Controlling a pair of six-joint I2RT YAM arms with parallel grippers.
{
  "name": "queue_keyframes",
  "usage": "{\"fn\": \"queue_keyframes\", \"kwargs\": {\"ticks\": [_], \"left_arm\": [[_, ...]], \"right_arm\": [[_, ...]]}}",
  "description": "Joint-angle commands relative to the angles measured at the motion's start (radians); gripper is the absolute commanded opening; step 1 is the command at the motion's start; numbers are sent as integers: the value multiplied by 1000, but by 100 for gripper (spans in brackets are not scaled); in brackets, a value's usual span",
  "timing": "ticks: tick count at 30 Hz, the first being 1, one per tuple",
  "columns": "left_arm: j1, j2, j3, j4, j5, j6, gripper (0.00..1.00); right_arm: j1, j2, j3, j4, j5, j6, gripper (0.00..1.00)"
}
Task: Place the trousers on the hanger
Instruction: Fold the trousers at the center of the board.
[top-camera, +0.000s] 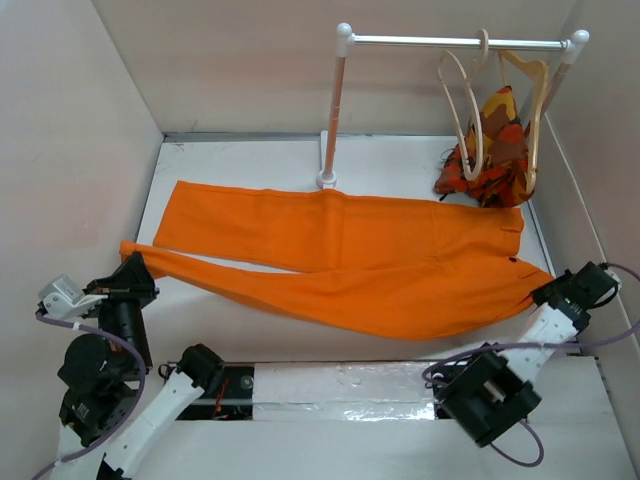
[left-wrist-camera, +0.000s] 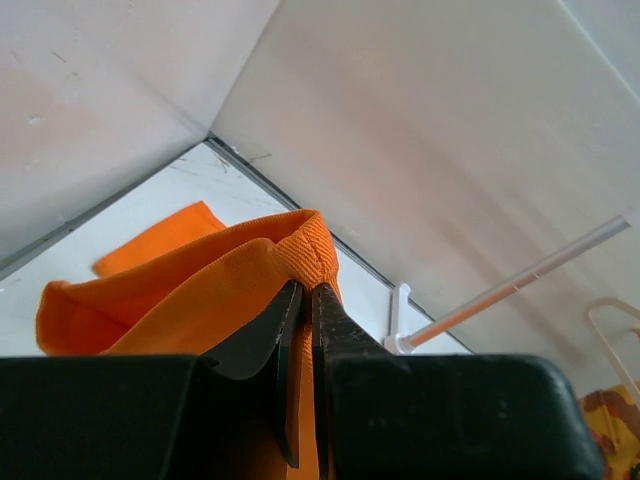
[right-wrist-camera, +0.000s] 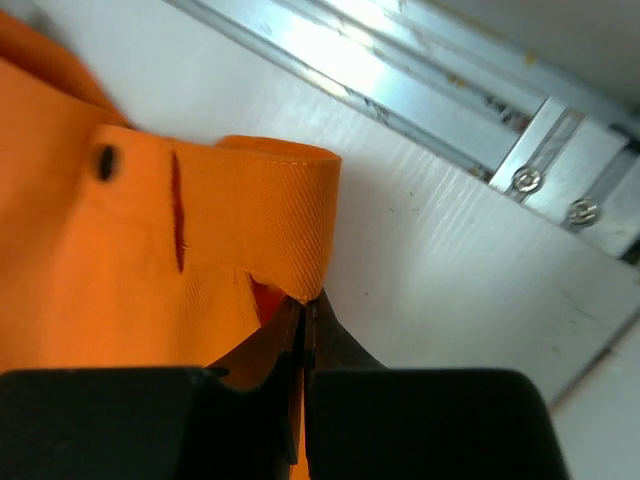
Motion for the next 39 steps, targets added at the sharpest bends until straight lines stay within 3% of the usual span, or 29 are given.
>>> {"fn": "queue_keyframes", "kwargs": {"ticks": [1, 6, 9, 17, 19, 21, 22, 23, 25, 27, 28, 29, 30, 32, 35, 36, 37, 39], "left_arm": [[-16, 70, 44, 62, -93, -1, 0], [-41, 107, 64, 72, -156, 18, 0], [-41, 139, 108, 65, -204, 30, 0], [-41, 234, 52, 86, -322, 51, 0], [-41, 265, -31, 198, -353, 58, 0], [-41, 323, -86, 407, -362, 164, 0], [-32, 428, -27, 349, -367, 139, 0], [-32, 487, 13, 261, -385, -11, 0], [-22, 628, 95, 133, -472, -63, 0], [25, 667, 102, 143, -463, -88, 0], [63, 673, 46, 242, -424, -12, 0], [188, 673, -8, 383, -361, 105, 0], [264, 681, -36, 504, -213, 184, 0], [393, 780, 30, 413, -91, 76, 0], [488, 935, 145, 300, -23, -34, 0], [589, 973, 177, 216, 48, -69, 0], [625, 1022, 214, 179, 87, -143, 0], [656, 1032, 237, 198, 116, -153, 0]], "right_arm": [[42, -138, 128, -98, 98, -35, 0], [108, -203, 237, -178, 119, -53, 0], [199, -232, 320, -229, 230, -70, 0], [285, -353, 271, -235, 284, -98, 0], [294, -376, 230, -153, 243, -92, 0], [294, -321, 196, -66, 183, -60, 0], [294, -274, 204, -22, 140, -53, 0], [303, -220, 219, -6, 129, -49, 0], [303, -61, 266, 44, 83, -33, 0], [320, 39, 305, 76, 69, -20, 0], [332, 61, 313, 136, 77, -6, 0], [332, 82, 325, 165, 75, 9, 0], [332, 105, 336, 190, 64, 34, 0], [358, 176, 392, 210, 46, 36, 0], [371, 256, 437, 199, 61, 31, 0], [371, 271, 451, 204, 63, 31, 0], [371, 285, 452, 222, 63, 34, 0], [371, 322, 454, 245, 72, 33, 0]]}}
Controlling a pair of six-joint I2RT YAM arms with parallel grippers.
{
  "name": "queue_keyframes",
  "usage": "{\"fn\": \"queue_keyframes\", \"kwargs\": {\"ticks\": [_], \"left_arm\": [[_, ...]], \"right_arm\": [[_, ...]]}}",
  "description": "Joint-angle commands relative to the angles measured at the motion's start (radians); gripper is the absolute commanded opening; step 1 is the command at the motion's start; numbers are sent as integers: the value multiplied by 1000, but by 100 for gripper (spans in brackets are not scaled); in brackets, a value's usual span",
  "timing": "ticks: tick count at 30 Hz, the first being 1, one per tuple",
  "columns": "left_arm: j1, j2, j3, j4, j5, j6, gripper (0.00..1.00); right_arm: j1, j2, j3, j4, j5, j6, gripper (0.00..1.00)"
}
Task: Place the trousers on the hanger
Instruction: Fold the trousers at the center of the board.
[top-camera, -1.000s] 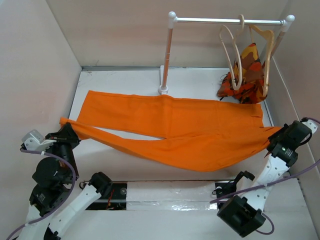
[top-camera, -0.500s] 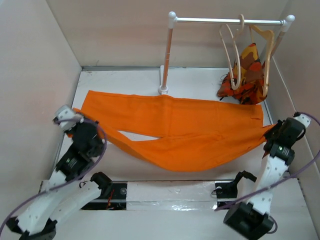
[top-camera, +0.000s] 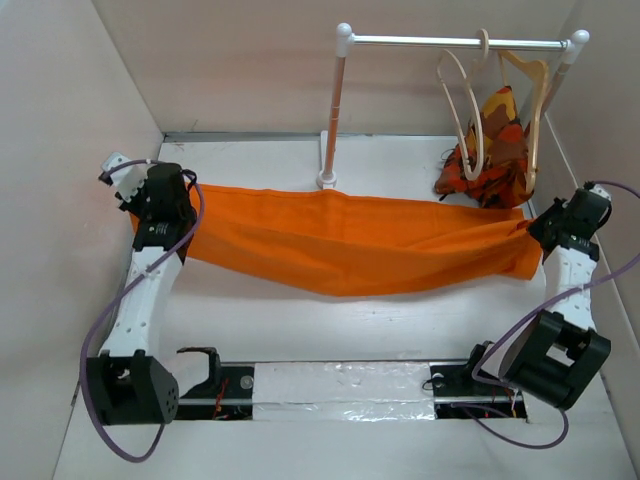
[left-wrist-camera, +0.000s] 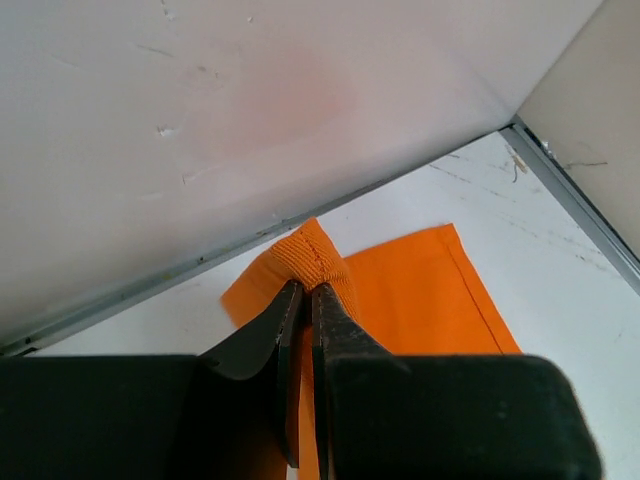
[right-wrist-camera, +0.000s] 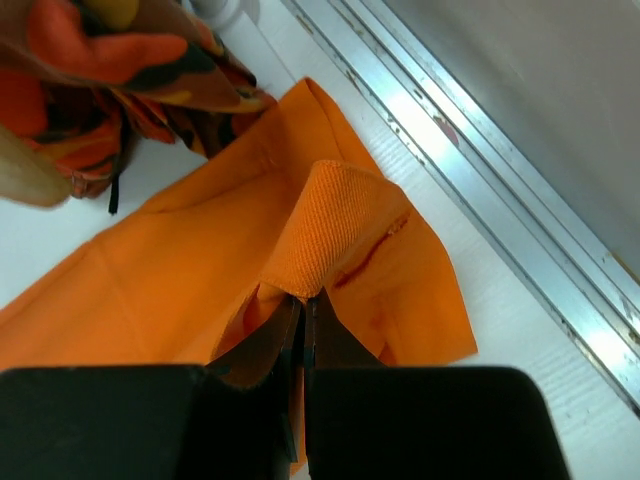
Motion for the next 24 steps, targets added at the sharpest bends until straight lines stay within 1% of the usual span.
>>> {"fn": "queue_keyframes", "kwargs": {"ticks": [1, 3, 5, 6, 9, 13, 17, 22, 24], "left_arm": [[59, 5, 60, -9, 103, -89, 0], [70, 15, 57, 18, 96, -79, 0], [79, 63, 83, 6, 86, -83, 0], [79, 84, 92, -10, 70, -85, 0], [79, 149, 130, -18, 47, -92, 0], [92, 189, 149, 45, 30, -57, 0], [168, 270, 209, -2, 104, -92, 0], [179, 394, 247, 4, 115, -86, 0], [179, 423, 268, 30, 109, -68, 0]], "right_arm": [[-3, 34, 52, 151, 17, 13, 0], [-3, 71, 58, 167, -2, 25, 0], [17, 99, 75, 204, -9, 48, 0], [29, 137, 89, 208, -6, 59, 0], [82, 223, 170, 193, 31, 60, 0], [92, 306, 245, 199, 42, 60, 0], [92, 379, 301, 216, 42, 63, 0], [92, 470, 347, 237, 27, 66, 0], [92, 507, 353, 260, 14, 76, 0]]}}
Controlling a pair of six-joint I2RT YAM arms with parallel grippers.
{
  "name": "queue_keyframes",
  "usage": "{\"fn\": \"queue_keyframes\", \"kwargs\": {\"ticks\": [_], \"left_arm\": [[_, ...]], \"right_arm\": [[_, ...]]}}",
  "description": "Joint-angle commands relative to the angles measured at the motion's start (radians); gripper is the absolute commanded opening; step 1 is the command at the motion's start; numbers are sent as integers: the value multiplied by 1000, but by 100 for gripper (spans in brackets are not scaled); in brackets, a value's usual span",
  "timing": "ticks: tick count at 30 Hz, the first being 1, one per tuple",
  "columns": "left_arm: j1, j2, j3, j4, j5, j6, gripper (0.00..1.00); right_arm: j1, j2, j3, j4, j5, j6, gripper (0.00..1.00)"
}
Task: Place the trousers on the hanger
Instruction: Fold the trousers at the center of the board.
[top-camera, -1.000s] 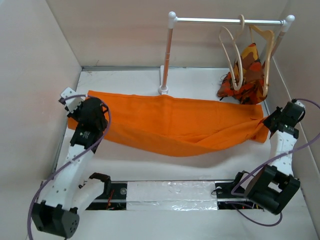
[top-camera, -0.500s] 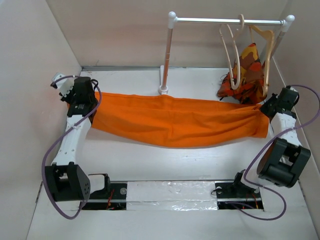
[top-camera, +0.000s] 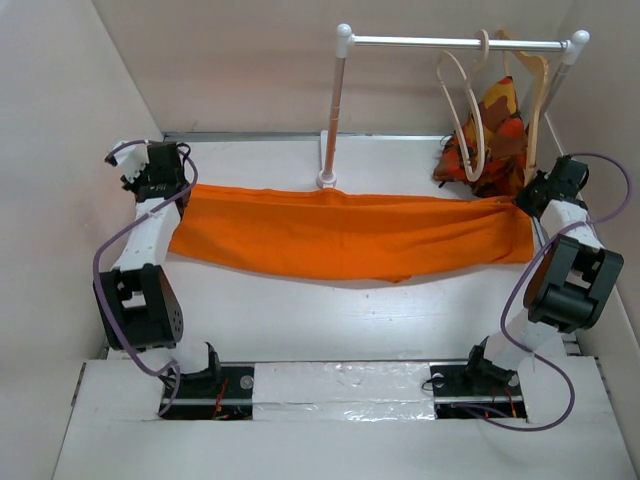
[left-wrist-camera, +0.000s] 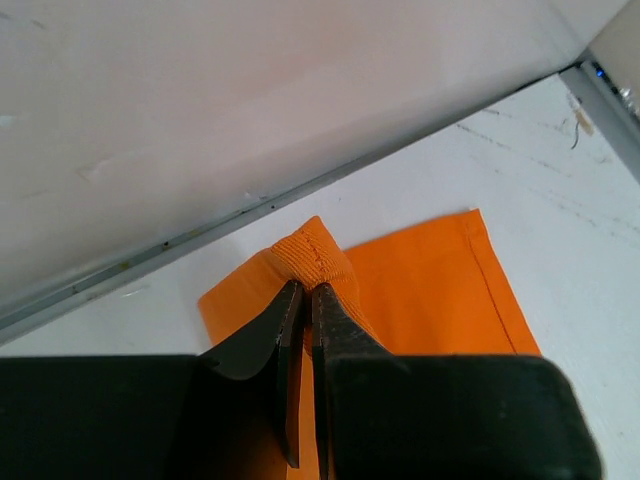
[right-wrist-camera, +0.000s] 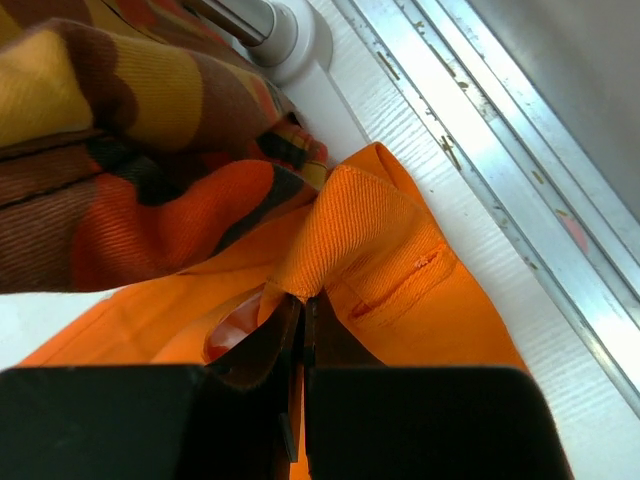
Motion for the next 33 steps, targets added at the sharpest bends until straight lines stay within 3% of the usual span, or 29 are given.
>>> {"fn": "queue_keyframes", "kwargs": {"ticks": [1, 13, 15, 16, 17, 18, 19, 22, 23, 29, 31, 32, 33], "left_arm": [[18, 50, 71, 65, -42, 26, 0], [18, 301, 241, 114, -33, 95, 2], [18, 334, 265, 88, -9, 95, 11], [18, 344, 270, 88, -1, 83, 30], [18, 344, 265, 102, 31, 104, 41], [18, 342, 267, 91, 55, 100, 46], [18, 338, 265, 90, 57, 88, 53], [18, 263, 223, 113, 106, 88, 54], [18, 243, 188, 114, 111, 81, 54], [26, 161, 46, 110, 148, 74, 52], [61, 160, 29, 87, 193, 63, 52], [61, 158, 13, 100, 223, 77, 52], [71, 166, 17, 107, 271, 84, 52]], "right_arm": [[-7, 46, 69, 182, 32, 14, 0], [47, 195, 163, 217, 34, 20, 7], [25, 187, 140, 233, -38, 17, 16], [11, 178, 122, 268, -66, 17, 25], [11, 152, 102, 289, -110, 20, 37], [11, 135, 82, 311, -124, 23, 57], [1, 117, 44, 325, -134, 28, 66], [0, 15, -27, 349, -148, 31, 85], [0, -14, -91, 363, -157, 34, 87], [49, -222, -302, 455, -195, 37, 85], [65, -275, -387, 478, -200, 22, 66], [65, -323, -418, 481, -209, 18, 48], [76, -345, -470, 483, -220, 14, 21]]}}
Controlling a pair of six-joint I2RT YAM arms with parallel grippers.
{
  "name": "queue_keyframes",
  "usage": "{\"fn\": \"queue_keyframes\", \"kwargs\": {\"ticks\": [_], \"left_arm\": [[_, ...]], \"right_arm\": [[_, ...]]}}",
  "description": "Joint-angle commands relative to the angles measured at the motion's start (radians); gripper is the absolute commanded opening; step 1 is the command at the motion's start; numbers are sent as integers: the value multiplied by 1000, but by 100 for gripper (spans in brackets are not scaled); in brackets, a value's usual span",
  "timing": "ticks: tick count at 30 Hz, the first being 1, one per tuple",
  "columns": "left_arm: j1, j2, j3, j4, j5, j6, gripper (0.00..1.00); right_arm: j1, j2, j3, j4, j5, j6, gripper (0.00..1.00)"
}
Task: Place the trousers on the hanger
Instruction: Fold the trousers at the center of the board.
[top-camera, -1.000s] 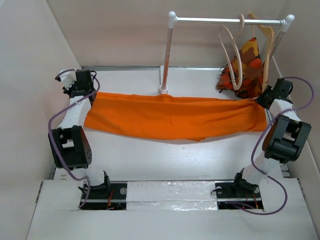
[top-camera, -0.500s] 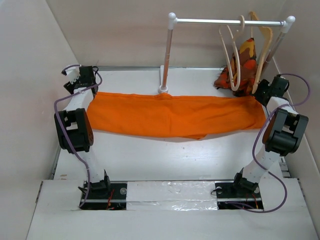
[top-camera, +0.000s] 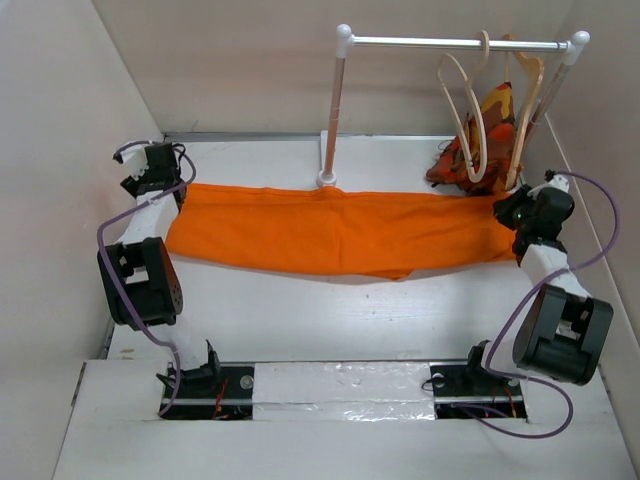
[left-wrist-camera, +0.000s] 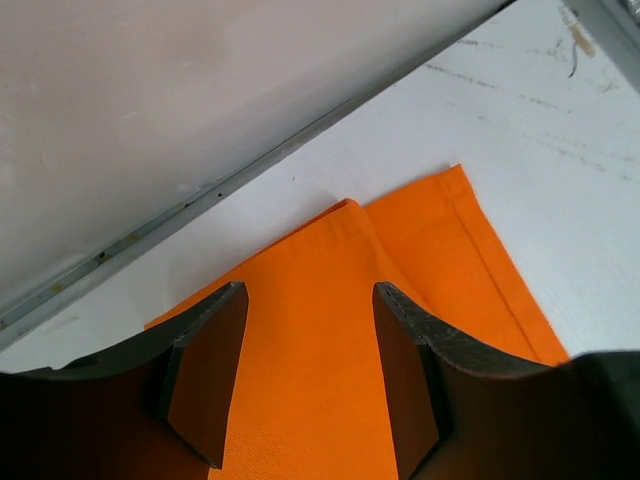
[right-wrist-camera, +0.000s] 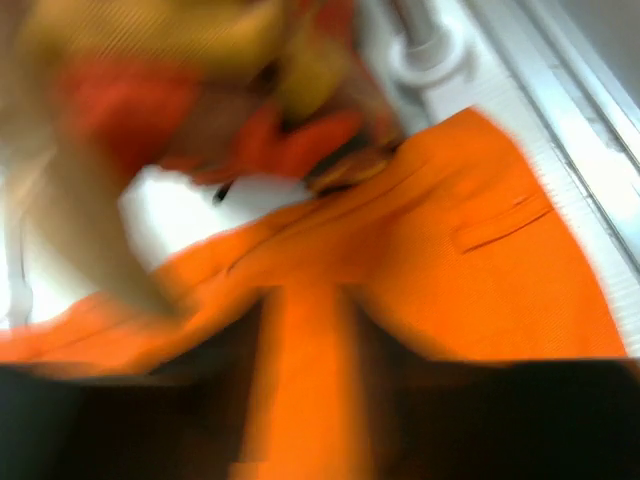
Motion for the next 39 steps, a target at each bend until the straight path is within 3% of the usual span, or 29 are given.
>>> {"fn": "queue_keyframes", "kwargs": {"ticks": [1, 2, 3, 8, 11, 15, 16, 26, 39], "left_arm": [[31, 6, -17, -1, 111, 8, 50], [31, 24, 18, -8, 126, 21, 49], [20, 75, 41, -43, 143, 24, 47], [11, 202, 161, -122, 90, 7, 43], [11, 233, 169, -87, 77, 7, 45], [11, 299, 224, -94, 88, -8, 47], [11, 310, 235, -96, 87, -19, 47], [11, 386, 293, -50, 103, -50, 47], [11, 478, 393, -102, 99, -56, 41]], "right_arm": [[24, -84, -107, 96, -54, -22, 11], [24, -110, -130, 101, -79, -28, 2], [24, -115, -168, 107, -94, -40, 0], [77, -113, -280, 166, -176, -74, 0], [122, -106, -314, 179, -200, -108, 6], [194, -112, -346, 202, -225, -123, 24], [211, -116, -349, 196, -222, -140, 33], [404, -152, -411, 187, -173, -215, 35], [458, -136, -409, 197, -150, -240, 35]]}}
